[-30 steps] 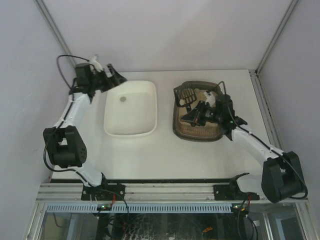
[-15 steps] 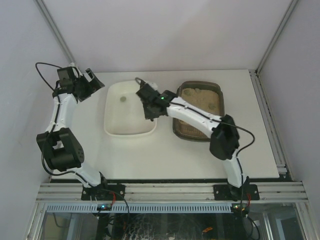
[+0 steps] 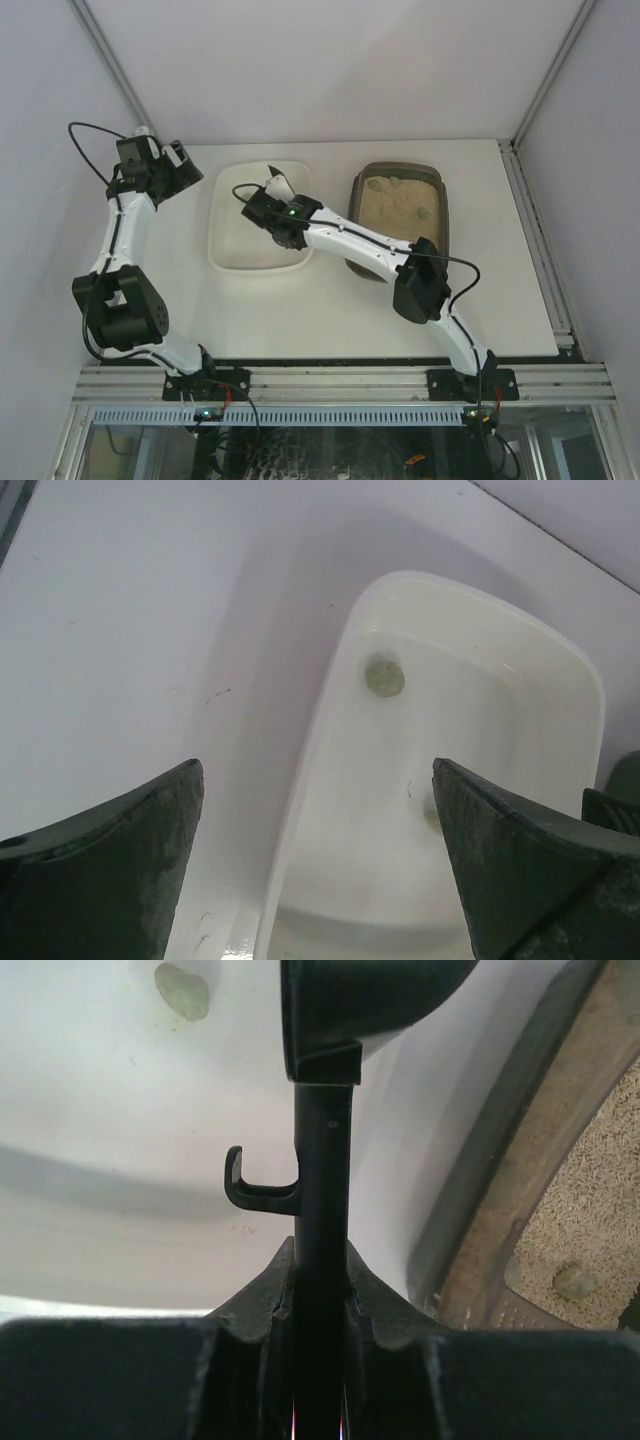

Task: Clean the litter box

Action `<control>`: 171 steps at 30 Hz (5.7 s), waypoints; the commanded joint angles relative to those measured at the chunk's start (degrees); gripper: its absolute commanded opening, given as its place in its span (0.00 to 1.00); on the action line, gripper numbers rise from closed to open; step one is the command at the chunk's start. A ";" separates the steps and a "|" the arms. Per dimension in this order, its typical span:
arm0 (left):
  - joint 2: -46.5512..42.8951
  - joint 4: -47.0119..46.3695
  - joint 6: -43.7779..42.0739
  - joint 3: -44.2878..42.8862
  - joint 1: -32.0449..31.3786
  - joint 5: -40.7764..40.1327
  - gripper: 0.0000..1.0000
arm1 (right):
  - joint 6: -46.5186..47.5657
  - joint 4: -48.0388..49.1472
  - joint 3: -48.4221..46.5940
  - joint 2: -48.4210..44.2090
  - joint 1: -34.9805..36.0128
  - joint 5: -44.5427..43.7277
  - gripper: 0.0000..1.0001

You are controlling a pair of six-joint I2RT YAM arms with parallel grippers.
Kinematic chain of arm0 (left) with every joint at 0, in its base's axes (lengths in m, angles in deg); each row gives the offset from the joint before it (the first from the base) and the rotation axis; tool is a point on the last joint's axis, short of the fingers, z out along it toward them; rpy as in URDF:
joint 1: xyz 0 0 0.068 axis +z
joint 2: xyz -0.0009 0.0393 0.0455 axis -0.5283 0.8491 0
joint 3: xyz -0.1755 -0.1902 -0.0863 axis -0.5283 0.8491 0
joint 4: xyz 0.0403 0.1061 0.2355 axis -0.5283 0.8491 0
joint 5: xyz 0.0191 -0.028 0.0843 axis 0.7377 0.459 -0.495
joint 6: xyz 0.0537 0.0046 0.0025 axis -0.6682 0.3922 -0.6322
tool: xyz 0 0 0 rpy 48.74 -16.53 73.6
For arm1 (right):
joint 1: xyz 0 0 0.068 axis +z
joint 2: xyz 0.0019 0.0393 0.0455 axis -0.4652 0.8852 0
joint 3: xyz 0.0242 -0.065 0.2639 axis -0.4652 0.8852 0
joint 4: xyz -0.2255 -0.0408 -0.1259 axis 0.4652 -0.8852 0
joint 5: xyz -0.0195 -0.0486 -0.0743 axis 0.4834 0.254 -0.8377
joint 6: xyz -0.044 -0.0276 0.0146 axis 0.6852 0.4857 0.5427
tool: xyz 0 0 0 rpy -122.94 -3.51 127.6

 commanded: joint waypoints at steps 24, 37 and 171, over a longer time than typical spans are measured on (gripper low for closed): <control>42.01 -21.82 3.38 -42.43 -39.53 20.61 1.00 | -15.48 -0.07 47.83 -45.77 -33.16 35.89 0.00; 49.58 -32.26 6.71 -42.74 -39.64 21.19 1.00 | -16.59 18.38 49.80 -33.52 -38.29 47.87 0.00; 0.34 -23.36 -5.77 12.13 -30.55 19.34 1.00 | -59.48 132.92 107.30 -33.27 -48.44 94.21 0.00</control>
